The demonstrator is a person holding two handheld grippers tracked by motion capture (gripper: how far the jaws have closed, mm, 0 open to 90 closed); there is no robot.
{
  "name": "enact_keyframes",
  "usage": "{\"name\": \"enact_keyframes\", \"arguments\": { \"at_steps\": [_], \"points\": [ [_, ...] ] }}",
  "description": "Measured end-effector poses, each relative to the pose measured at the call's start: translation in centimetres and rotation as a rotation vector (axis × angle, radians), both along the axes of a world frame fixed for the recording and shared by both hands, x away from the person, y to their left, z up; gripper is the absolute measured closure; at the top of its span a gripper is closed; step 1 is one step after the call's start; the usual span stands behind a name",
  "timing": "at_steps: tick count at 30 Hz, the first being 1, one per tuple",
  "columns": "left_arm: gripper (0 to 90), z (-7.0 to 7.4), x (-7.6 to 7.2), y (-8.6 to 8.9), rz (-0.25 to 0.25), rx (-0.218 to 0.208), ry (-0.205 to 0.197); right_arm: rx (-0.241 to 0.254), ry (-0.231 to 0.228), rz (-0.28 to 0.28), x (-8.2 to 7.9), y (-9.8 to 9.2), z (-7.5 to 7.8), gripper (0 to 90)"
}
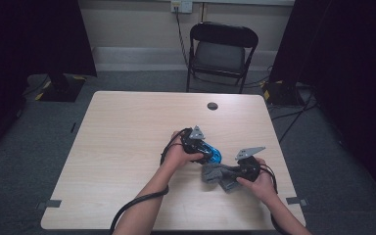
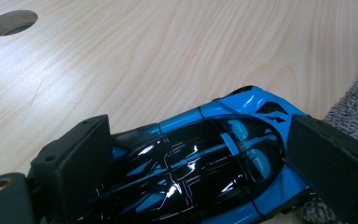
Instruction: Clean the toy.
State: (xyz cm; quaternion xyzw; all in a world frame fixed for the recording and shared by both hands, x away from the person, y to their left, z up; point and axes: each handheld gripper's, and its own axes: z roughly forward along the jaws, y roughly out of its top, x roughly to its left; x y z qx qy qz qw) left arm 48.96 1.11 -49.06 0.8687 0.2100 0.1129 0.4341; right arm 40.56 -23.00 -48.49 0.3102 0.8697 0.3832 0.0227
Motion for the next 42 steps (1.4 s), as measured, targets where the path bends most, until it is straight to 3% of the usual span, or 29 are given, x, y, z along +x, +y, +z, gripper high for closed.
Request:
{"name": "enact_keyframes", "arguments": {
  "at_steps": [10, 19, 28, 42],
  "points": [
    [7.1, 0.0, 0.0, 0.1, -0.002, -0.002, -0.003, -0.004, 0.013, -0.03, 0.6, -1.4, 0.1, 76.2],
    [7.3, 0.0, 0.0, 0.2, 0.005, -0.005, -0.004, -0.012, 0.013, -0.1, 1.0, -3.6, 0.2, 76.2],
    [7.5, -0.1, 0.0, 0.2, 0.006, -0.007, -0.008, -0.035, 0.012, -0.113, 1.6, -3.7, 0.4, 76.3],
    [7.5, -0.1, 0.0, 0.2, 0.004, -0.004, -0.008, -0.046, 0.002, -0.192, 3.0, -4.5, 0.4, 76.2]
  ]
}}
